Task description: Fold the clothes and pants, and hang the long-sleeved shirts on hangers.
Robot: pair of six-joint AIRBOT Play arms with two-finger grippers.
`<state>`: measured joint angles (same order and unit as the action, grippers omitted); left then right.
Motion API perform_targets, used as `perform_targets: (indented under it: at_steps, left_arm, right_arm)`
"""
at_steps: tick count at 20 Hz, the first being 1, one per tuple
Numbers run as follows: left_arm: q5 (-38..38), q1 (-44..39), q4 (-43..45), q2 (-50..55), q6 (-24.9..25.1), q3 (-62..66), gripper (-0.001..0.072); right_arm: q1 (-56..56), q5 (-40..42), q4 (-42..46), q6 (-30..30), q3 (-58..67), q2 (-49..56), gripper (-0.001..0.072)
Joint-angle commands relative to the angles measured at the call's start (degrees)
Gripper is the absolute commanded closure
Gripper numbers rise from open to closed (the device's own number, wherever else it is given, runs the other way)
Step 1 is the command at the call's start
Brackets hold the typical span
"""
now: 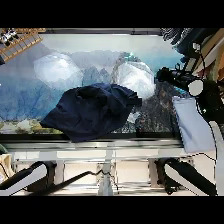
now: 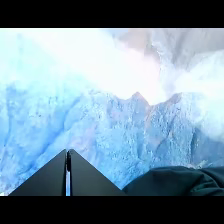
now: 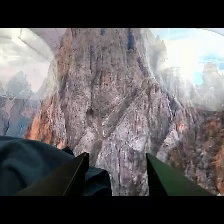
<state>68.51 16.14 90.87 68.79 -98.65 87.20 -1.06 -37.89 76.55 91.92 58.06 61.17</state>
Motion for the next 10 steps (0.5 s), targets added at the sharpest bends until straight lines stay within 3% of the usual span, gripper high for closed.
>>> perform_targets:
  at_steps: [1,10]
  left_arm:
    - [-0.02,0.07,-0.02,0.02,0.02,0.07,0.0689]
    - [-2.19,0.04,-0.07,0.09,0.00,0.07,0.0689]
  right_arm:
    - [-0.07,0.00,-0.02,0.02,0.02,0.02,0.0292]
    - [-0.07,0.00,-0.02,0.02,0.02,0.02,0.0292]
